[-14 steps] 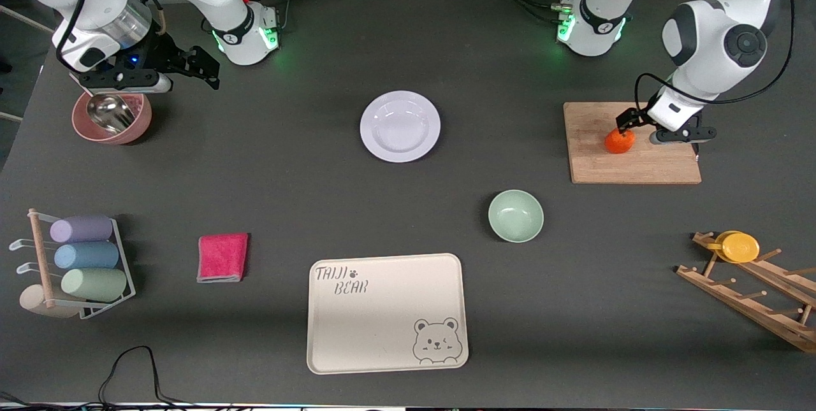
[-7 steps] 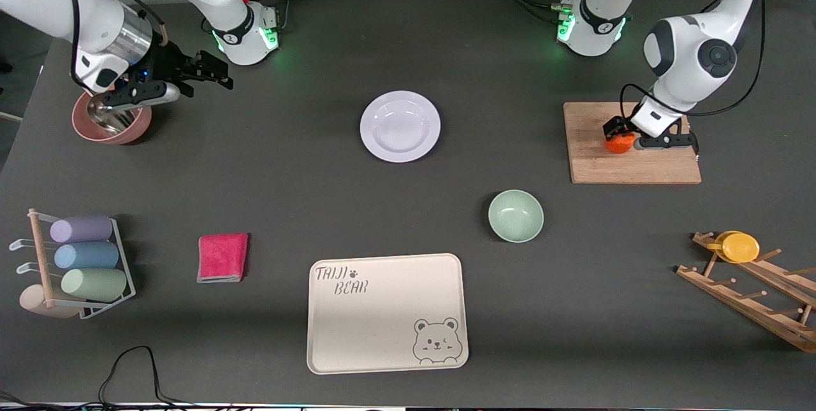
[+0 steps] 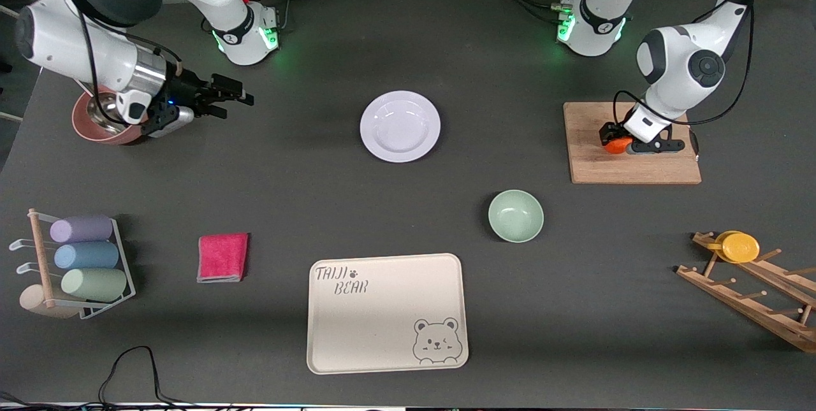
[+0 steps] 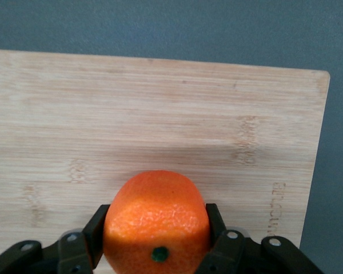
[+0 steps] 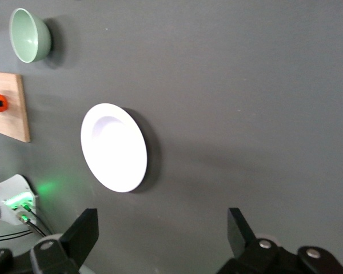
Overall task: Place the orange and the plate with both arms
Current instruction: 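Lift the orange with the left gripper while the right gripper nears the plate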
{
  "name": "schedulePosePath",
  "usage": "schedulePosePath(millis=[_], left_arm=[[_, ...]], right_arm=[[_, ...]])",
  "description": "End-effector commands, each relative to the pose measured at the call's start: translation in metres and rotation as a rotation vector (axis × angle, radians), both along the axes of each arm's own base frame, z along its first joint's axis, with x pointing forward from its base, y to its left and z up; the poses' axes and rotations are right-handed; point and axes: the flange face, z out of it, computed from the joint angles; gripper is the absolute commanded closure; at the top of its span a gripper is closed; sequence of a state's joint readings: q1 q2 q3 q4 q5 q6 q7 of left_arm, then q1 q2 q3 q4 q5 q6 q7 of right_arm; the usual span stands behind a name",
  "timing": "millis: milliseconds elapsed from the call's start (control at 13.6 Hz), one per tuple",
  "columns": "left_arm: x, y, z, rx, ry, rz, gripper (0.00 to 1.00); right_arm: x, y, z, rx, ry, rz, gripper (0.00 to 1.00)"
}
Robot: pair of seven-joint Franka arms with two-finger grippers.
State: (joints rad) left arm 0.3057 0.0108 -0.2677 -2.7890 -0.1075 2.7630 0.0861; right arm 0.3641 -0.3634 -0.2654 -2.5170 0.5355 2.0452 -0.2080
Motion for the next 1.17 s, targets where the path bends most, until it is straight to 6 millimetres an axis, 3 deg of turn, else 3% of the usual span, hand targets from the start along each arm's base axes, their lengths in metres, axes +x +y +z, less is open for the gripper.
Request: schedulePosePath(millis=[0, 147, 293, 440, 660, 807, 953, 1100], left_arm=[[-0.009, 0.001, 0.001, 0.003, -0.004, -0.002, 0.88], [-0.007, 0.002, 0.009, 0.006, -0.006, -0.001, 0.94], [-0.002, 0.005, 0.040, 0.013, 0.014, 0.000, 0.94], [0.013, 0.004, 0.090, 0.008, 0.077, -0.004, 0.95], [0.029, 0.003, 0.184, -0.010, 0.157, 0.004, 0.97], [0.024, -0.001, 0.234, -0.017, 0.188, 0.009, 1.00], [0.012, -0.009, 0.271, -0.011, 0.208, 0.039, 1.00], [0.005, -0.030, 0.311, -0.032, 0.202, 0.085, 1.00]], right_arm=[[-0.011, 0.003, -0.034, 0.120, -0.020, -0.007, 0.00], [-0.013, 0.006, -0.059, 0.193, -0.015, -0.012, 0.00], [-0.013, 0.007, -0.084, 0.235, -0.026, -0.003, 0.00], [-0.016, 0.009, -0.109, 0.294, -0.036, -0.007, 0.00], [-0.023, 0.010, -0.149, 0.358, -0.050, -0.021, 0.00], [-0.028, 0.009, -0.175, 0.389, -0.056, -0.029, 0.00], [-0.034, 0.010, -0.200, 0.424, -0.065, -0.045, 0.00], [-0.043, 0.013, -0.225, 0.471, -0.079, -0.047, 0.00]])
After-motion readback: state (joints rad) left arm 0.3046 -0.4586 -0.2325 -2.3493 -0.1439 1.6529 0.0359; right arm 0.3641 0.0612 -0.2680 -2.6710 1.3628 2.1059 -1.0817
